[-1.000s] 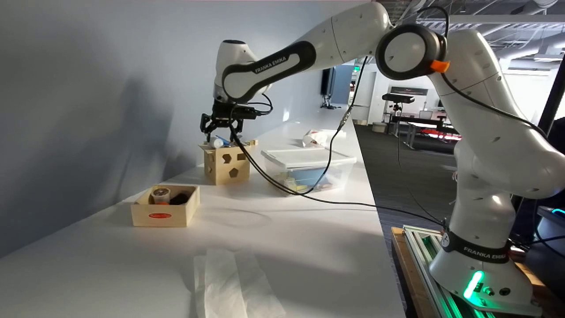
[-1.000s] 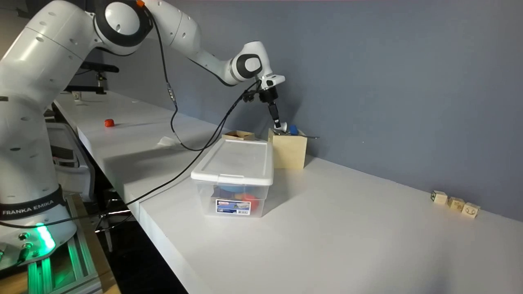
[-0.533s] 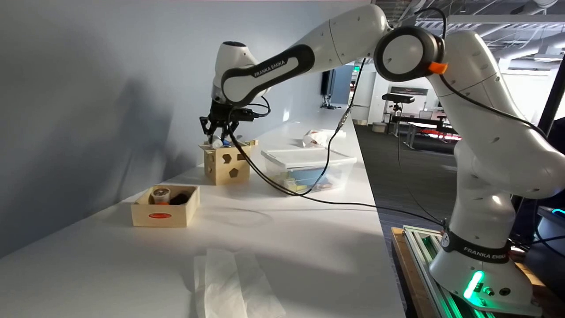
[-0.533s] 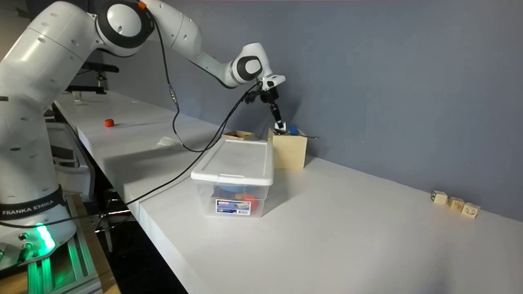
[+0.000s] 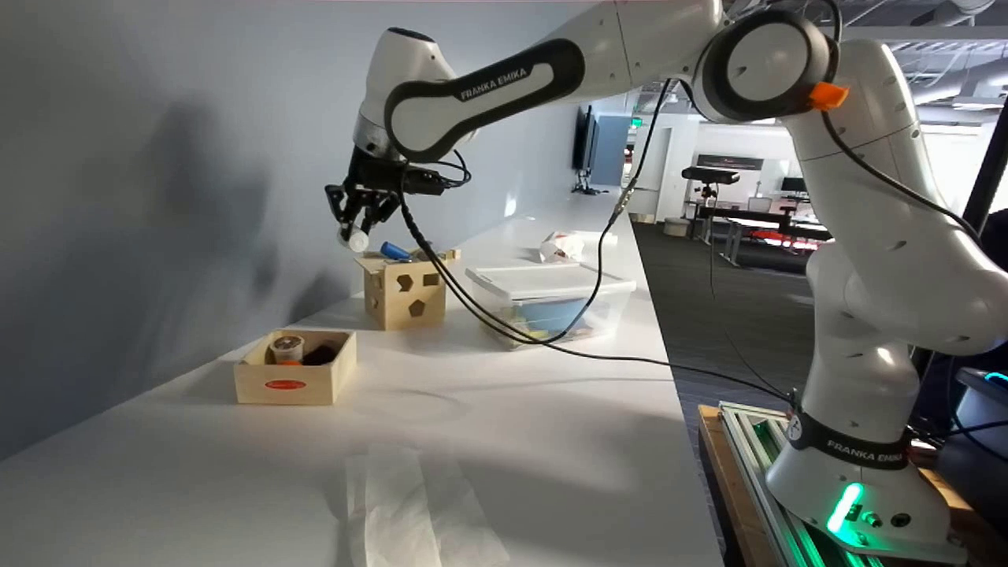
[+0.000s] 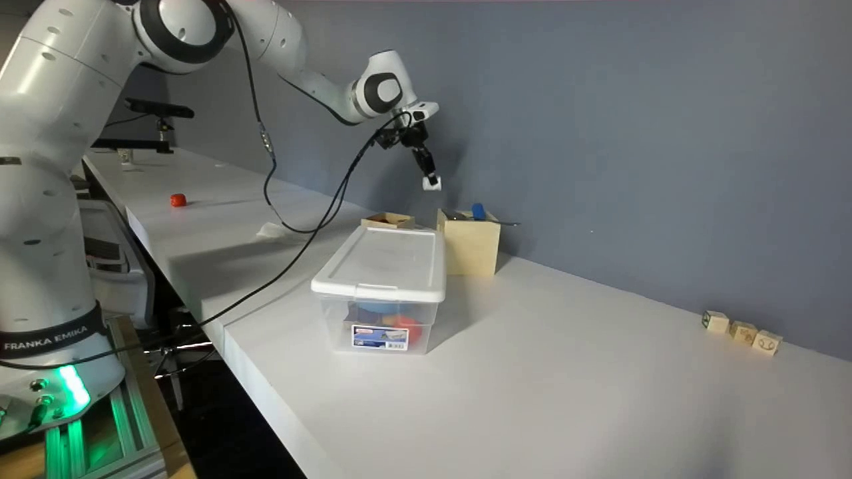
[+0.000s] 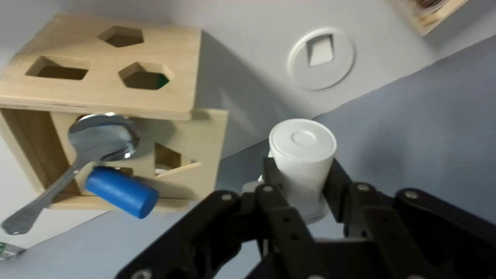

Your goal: Place three cotton balls into the small crate

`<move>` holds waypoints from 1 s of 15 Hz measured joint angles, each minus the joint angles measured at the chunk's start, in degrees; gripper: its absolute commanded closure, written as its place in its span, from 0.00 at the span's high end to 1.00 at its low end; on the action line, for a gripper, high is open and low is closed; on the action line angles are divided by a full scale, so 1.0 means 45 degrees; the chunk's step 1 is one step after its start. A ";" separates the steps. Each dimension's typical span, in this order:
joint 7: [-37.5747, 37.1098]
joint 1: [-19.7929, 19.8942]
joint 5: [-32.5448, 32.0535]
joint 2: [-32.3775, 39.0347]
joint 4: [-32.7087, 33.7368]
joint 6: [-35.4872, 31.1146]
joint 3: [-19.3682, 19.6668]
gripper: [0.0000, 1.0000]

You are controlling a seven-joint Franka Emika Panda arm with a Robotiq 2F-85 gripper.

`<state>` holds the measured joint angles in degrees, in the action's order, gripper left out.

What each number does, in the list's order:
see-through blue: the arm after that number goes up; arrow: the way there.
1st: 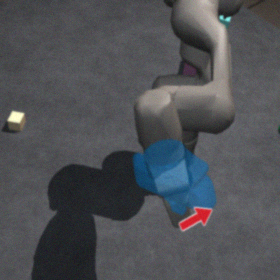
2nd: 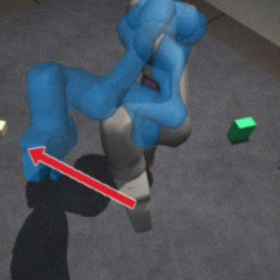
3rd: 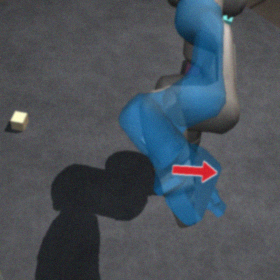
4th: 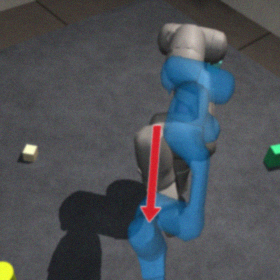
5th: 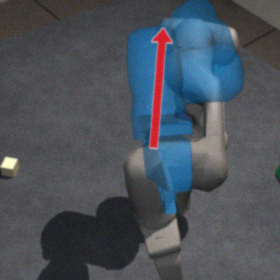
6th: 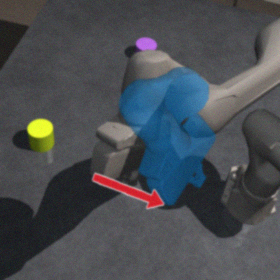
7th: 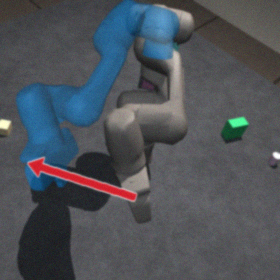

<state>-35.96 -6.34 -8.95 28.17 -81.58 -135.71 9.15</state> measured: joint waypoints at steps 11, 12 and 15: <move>0.6789 0.0478 0.2767 0.1321 -0.1336 -0.1500 -0.3360 0.09; 0.7455 0.0604 0.2942 0.1442 -0.1280 -0.1542 -0.3607 0.24; 0.8801 0.0891 0.3157 0.1643 -0.1072 -0.1548 -0.4043 0.65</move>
<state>3.64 -2.33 5.26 35.57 -86.40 -142.68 -9.04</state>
